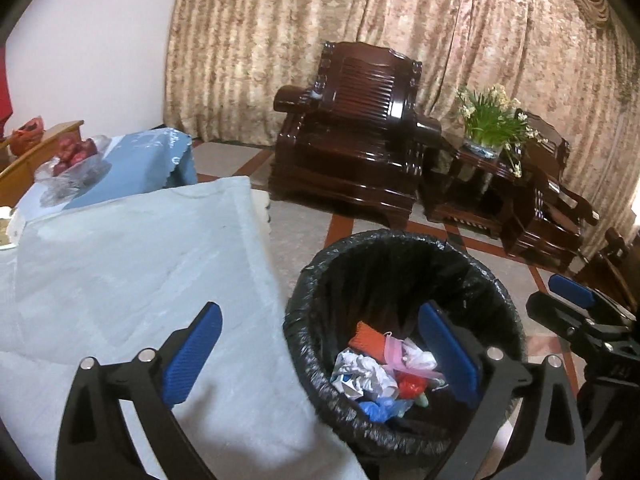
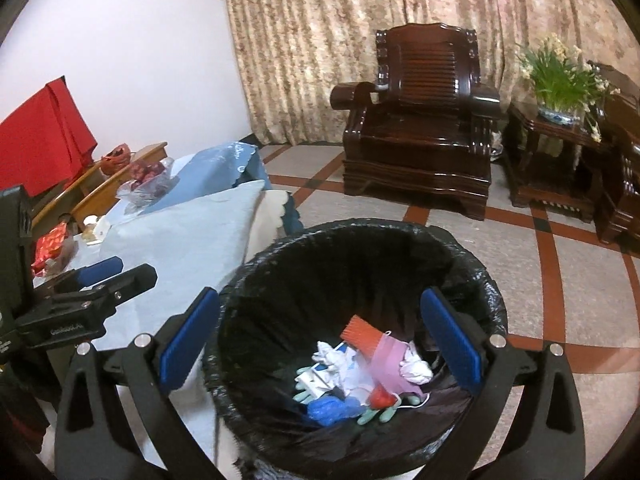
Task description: Collect trash
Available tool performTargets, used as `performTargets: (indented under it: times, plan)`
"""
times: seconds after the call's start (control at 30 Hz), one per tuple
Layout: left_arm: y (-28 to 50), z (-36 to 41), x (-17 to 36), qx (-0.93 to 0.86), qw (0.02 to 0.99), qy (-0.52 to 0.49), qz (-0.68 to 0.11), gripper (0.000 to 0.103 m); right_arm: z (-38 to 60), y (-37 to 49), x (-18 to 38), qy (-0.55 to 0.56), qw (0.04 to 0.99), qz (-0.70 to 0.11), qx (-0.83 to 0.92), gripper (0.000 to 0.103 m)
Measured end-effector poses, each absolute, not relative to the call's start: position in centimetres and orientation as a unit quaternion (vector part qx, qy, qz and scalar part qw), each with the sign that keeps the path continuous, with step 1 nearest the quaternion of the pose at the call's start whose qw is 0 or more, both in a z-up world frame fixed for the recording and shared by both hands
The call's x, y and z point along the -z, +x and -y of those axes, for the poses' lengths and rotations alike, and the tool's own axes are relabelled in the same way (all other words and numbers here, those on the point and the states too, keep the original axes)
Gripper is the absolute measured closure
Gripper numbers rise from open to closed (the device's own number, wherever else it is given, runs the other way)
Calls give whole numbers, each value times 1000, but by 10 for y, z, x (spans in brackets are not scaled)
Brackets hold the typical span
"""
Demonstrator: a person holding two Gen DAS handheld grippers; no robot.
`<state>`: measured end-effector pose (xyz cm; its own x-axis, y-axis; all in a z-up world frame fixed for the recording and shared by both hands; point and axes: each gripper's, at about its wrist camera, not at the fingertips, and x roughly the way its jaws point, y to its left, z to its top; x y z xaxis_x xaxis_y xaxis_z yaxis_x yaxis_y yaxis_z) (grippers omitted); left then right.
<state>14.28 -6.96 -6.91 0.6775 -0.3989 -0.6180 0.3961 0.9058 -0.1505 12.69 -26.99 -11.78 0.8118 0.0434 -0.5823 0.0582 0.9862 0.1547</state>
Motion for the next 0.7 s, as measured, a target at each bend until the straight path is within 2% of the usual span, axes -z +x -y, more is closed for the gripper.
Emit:
performTargets:
  times: [0.7]
  plan:
    - [71, 37, 10, 185, 937, 10, -296, 6, 219, 77, 56, 45, 961, -269, -41, 5]
